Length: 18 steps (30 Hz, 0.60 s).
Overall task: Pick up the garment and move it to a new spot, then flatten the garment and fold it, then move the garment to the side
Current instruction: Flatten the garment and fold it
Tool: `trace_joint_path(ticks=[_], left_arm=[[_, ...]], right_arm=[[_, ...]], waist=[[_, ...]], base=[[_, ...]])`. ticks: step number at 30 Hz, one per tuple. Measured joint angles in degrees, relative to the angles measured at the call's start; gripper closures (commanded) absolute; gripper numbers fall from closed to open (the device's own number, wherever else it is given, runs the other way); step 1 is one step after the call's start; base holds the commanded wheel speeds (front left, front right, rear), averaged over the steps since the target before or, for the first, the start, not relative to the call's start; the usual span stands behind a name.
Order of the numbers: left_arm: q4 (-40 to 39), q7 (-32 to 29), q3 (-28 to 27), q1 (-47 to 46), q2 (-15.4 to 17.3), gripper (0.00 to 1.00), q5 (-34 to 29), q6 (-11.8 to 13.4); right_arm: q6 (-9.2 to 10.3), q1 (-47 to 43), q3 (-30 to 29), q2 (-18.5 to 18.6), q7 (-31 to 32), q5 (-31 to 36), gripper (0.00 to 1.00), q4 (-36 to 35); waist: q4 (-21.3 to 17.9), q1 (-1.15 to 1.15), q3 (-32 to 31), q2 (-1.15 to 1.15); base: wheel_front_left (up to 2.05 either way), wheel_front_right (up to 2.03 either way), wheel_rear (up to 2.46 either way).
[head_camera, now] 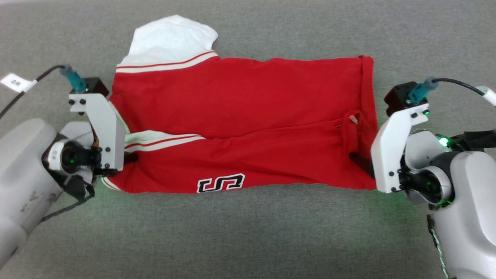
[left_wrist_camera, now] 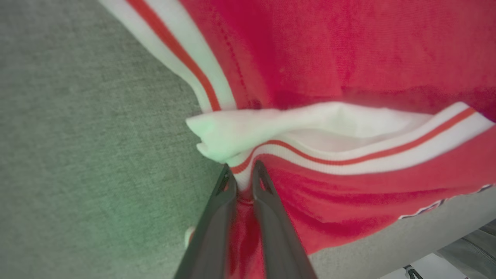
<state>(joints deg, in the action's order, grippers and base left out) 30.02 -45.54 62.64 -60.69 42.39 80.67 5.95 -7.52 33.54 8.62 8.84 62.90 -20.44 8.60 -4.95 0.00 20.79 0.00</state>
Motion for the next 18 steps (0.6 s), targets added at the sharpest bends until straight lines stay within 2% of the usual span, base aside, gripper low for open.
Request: trace_joint_path(ticks=[1,2,3,4,10,18], left_arm=[[0.2,0.0,-0.1,-0.1,-0.2,1.00,0.0,-0.3],[0.3,0.0,-0.1,-0.2,-0.3,1.00,0.0,-0.4],[0.5,0.1,-0.1,-0.2,-0.4,1.00,0.0,-0.5],[0.7,0.1,-0.1,-0.3,-0.6,1.00,0.0,-0.8],[1.9,0.5,-0.3,-0.4,-1.1,1.00,0.1,-1.9],[2.5,1.9,-0.7,0.9,-1.0,1.00,0.9,-2.6]], right_arm=[[0.01,0.4,-0.1,-0.4,0.3,0.0,0.00,1.0],[0.01,0.8,0.0,-0.5,0.6,0.2,0.49,1.7],[0.01,1.2,0.1,-0.6,0.6,0.3,0.81,2.1],[0.01,1.5,0.1,-0.8,0.4,0.1,1.00,2.5],[0.01,2.3,0.5,-0.1,0.7,-0.8,1.00,3.5],[0.00,1.0,-2.3,1.6,1.1,-2.3,1.00,1.5]], waist=[[0.2,0.00,0.2,0.00],[0.3,0.01,0.3,0.00],[0.5,0.00,0.5,0.00],[0.7,0.00,0.6,0.00],[1.3,0.01,0.6,0.00],[1.7,0.00,-0.7,0.00]], base=[[0.00,0.00,0.00],[0.00,0.00,0.00],[0.00,0.00,0.00],[0.00,0.00,0.00],[0.00,0.00,0.00],[0.00,0.00,0.00]])
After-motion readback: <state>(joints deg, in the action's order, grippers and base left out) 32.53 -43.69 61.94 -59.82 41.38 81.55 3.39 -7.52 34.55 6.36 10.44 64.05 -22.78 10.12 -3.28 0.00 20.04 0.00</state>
